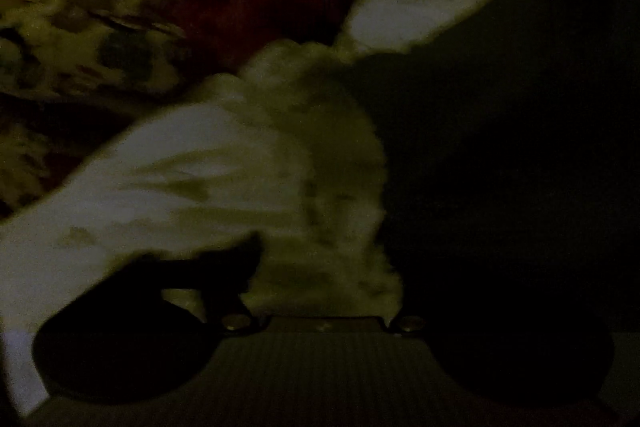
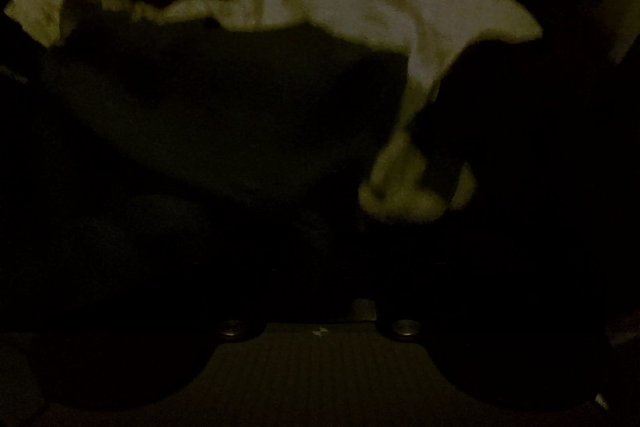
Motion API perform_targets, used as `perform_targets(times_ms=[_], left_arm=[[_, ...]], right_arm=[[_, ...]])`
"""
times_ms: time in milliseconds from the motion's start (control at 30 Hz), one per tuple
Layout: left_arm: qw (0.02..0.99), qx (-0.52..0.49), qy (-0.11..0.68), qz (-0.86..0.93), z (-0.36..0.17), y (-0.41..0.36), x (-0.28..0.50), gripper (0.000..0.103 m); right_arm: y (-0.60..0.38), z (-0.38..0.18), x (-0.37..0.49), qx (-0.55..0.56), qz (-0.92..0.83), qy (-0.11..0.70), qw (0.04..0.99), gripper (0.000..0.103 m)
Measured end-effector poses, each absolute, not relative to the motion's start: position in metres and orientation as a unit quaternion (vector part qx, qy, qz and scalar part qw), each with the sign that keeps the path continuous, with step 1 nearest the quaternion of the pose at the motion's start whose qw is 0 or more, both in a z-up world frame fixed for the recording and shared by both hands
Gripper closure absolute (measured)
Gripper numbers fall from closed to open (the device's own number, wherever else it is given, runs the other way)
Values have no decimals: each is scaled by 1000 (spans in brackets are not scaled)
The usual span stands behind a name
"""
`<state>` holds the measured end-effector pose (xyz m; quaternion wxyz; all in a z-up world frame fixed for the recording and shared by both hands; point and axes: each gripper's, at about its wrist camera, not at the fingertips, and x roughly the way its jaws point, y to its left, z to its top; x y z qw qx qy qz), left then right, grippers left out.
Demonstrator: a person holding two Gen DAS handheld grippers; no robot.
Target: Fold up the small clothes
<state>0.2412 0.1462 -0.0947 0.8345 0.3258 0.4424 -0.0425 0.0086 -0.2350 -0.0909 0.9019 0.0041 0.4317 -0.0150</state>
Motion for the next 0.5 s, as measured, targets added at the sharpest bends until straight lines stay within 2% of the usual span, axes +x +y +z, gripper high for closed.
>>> perform_targets(times_ms=[33,167,200,267,300,333,467,500], left_arm=[[845,311,433,-46,-81,150,241,18],[881,226,407,-83,-29,158,241,17],[882,218,405,-103,-25,150,240,17],[876,220,408,-134,-29,129,237,17],[869,232,411,-150,-38,112,233,17],[862,242,413,-166,-48,99,231,17],[829,309,450,-122,-115,82,236,16],[827,312,455,-108,-131,90,241,10]], right_arm=[[-234,-78,5,-1,-17,420,907,13],[-235,-29,3,1,-34,378,925,13],[-236,-18,7,11,-29,355,934,16],[-231,-14,29,20,-10,333,943,33],[-227,-18,44,20,-5,333,943,46],[-223,-25,59,23,0,338,941,50],[-215,-71,102,21,-11,353,935,50],[-220,-83,108,32,-31,358,933,50]])
